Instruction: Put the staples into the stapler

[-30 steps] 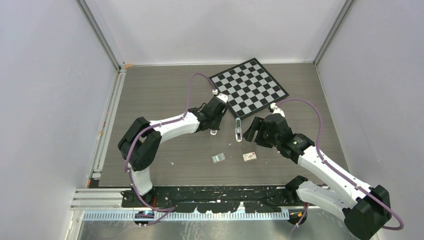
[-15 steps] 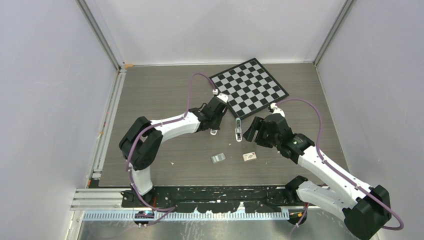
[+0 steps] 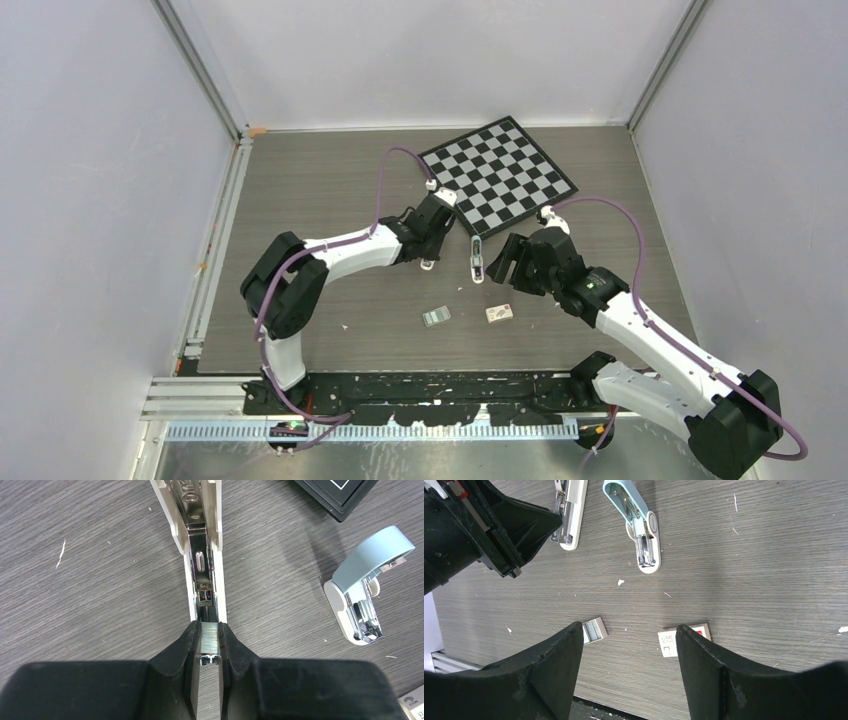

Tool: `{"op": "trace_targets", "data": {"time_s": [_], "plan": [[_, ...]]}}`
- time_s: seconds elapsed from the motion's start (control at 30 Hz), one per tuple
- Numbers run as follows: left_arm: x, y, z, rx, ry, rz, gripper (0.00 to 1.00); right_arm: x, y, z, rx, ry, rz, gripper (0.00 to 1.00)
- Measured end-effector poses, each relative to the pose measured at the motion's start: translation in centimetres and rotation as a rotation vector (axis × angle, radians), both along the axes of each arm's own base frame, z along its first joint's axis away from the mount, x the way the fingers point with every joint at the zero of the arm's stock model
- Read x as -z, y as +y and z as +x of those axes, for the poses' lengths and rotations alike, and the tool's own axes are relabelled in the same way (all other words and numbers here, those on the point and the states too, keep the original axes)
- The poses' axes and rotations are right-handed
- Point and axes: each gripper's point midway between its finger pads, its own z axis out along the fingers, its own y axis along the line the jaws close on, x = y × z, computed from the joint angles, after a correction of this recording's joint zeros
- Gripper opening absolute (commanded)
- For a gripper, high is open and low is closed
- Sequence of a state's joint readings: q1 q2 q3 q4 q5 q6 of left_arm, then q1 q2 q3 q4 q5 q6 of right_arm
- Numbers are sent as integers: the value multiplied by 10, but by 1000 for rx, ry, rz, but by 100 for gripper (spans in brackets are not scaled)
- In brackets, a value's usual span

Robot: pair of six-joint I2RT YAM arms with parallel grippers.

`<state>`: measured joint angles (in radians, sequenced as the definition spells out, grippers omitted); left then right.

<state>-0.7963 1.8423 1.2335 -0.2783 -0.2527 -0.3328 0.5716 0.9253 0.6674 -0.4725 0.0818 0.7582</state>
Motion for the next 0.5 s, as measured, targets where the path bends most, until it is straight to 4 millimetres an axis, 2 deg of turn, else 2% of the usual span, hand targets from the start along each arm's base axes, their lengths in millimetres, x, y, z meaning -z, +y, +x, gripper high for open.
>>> {"op": "trace_targets", "data": {"time_s": [0.5], "plan": [[6, 5, -1, -12, -1, 16, 11, 0, 0, 0, 0, 0, 0, 72]]}}
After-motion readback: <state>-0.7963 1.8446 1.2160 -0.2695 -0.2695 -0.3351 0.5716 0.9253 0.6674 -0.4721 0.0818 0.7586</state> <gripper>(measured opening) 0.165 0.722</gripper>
